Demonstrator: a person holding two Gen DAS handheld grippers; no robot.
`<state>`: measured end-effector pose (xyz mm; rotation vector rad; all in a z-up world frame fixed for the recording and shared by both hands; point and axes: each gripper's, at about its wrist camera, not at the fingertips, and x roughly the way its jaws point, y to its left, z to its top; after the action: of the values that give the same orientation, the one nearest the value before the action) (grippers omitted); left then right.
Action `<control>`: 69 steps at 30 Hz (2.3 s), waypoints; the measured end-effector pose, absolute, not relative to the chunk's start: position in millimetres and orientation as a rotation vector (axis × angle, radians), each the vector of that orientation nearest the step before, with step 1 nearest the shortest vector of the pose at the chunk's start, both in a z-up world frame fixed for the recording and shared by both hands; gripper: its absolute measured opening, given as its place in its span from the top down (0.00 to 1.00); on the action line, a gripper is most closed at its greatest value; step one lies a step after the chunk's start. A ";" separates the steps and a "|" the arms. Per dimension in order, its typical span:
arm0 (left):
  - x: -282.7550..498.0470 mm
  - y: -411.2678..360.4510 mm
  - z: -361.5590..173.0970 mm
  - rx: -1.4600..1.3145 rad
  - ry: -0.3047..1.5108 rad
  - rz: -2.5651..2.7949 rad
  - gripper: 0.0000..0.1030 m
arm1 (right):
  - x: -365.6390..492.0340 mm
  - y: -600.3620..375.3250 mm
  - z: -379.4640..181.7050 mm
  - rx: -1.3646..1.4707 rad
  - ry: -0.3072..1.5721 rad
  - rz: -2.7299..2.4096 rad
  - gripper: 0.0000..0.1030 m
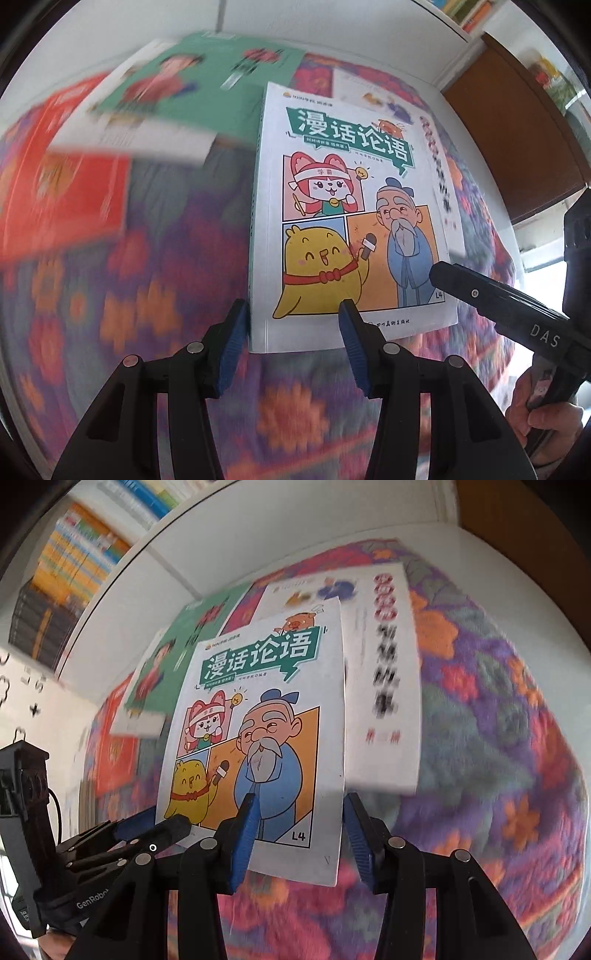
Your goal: Organize books
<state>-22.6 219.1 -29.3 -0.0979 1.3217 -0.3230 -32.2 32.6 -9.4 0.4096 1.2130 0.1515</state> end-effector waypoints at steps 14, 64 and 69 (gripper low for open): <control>-50.6 279.7 -38.5 -0.194 1.447 -0.370 0.57 | -81.8 43.0 -20.0 0.358 1.362 0.379 0.55; -7.0 254.6 -26.7 -0.055 1.429 -0.296 0.70 | -24.6 46.7 -23.2 0.399 1.367 0.438 0.82; -11.1 249.7 -9.1 -0.030 1.391 -0.326 0.70 | -28.5 56.5 -14.7 0.369 1.356 0.456 0.84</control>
<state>-11.1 249.7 -9.1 -0.0298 1.3913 -0.3261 -28.5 56.5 -14.7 0.3686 1.3556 0.4556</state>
